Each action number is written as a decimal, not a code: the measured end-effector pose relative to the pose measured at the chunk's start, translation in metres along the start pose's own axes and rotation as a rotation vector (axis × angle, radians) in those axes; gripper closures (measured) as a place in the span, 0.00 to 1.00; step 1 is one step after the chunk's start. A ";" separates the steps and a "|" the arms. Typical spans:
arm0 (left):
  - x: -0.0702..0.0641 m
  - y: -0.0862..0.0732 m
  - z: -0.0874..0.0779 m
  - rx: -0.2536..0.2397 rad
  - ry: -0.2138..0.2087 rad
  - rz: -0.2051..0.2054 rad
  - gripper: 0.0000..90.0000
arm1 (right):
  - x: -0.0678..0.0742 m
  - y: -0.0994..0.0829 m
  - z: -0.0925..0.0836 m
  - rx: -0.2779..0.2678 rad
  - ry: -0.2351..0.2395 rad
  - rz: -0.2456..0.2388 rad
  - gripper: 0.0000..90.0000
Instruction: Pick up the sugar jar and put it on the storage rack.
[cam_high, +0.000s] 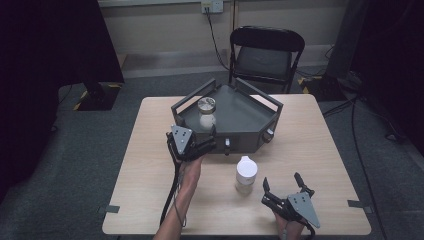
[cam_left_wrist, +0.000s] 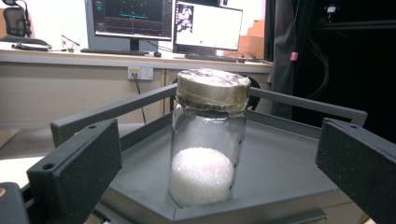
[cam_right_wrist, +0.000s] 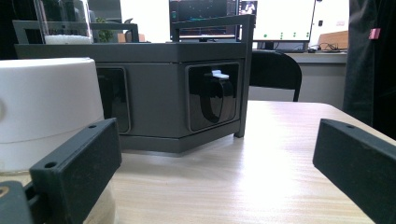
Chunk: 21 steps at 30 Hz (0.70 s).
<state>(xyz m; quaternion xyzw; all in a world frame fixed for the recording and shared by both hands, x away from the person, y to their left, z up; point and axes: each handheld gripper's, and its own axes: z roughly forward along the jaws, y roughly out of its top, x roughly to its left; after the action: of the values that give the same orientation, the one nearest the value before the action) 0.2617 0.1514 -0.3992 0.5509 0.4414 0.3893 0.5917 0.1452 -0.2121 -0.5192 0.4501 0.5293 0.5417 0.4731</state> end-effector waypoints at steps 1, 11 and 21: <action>-0.001 -0.001 -0.002 0.003 0.007 0.006 0.00 | 0.000 0.000 0.000 0.000 0.000 -0.001 0.00; 0.002 -0.013 -0.022 0.004 0.027 0.000 0.00 | 0.000 0.000 0.000 0.000 -0.002 -0.002 0.00; 0.002 -0.031 -0.044 -0.025 0.039 0.006 0.00 | 0.000 0.000 0.000 0.000 -0.002 -0.002 0.00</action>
<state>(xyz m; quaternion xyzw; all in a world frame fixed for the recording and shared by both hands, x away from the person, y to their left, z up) 0.2194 0.1637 -0.4306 0.5371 0.4460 0.4074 0.5887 0.1451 -0.2118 -0.5192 0.4502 0.5292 0.5407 0.4743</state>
